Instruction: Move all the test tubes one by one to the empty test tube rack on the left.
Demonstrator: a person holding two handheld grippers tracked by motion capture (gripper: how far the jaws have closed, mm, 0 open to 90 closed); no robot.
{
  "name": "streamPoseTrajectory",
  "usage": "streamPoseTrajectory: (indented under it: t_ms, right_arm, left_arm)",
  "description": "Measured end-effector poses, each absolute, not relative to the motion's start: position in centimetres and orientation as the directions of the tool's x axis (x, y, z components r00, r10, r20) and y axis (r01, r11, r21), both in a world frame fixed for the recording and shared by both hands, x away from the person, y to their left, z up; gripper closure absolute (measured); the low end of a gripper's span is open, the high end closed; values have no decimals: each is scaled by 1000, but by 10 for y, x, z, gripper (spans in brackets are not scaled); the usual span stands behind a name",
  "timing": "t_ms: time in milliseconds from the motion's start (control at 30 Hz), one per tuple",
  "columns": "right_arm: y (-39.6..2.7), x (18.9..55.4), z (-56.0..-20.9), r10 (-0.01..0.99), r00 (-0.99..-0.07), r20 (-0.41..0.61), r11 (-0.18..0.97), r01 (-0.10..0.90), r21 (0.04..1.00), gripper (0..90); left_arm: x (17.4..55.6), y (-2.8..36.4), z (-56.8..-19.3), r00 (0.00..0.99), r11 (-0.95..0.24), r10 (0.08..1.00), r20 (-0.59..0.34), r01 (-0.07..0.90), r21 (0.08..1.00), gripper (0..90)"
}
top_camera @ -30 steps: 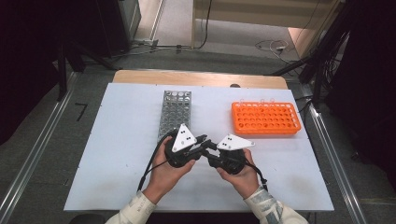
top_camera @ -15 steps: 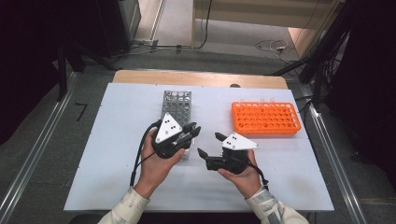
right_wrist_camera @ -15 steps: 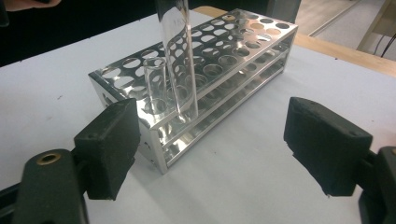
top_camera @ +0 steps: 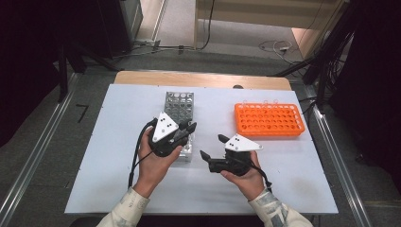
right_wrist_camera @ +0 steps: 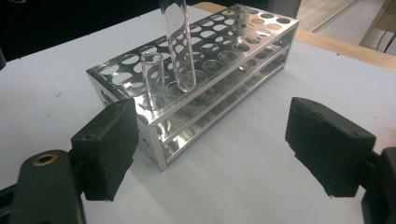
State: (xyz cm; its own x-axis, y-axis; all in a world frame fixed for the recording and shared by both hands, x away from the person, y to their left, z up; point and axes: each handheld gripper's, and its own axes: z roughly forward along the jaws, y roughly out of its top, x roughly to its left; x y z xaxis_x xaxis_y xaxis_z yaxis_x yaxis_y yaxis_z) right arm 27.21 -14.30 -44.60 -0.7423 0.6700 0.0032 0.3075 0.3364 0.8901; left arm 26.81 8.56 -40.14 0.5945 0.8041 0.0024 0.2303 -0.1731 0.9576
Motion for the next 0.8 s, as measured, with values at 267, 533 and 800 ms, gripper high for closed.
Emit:
streamPoseTrajectory:
  t_ms: [267, 533, 800]
  right_arm:
    - [-144, 273, -447, 673, -739, 5, 338, 314, 887, 169]
    - [-144, 274, -448, 670, -742, 3, 347, 317, 883, 178]
    - [-145, 274, -448, 673, -740, 5, 347, 322, 881, 183]
  left_arm:
    - [271, 90, -403, 573, -176, 820, -3, 257, 950, 765]
    - [273, 89, -412, 553, -201, 833, 5, 295, 934, 765]
    - [273, 87, -424, 551, -229, 834, 9, 333, 915, 764]
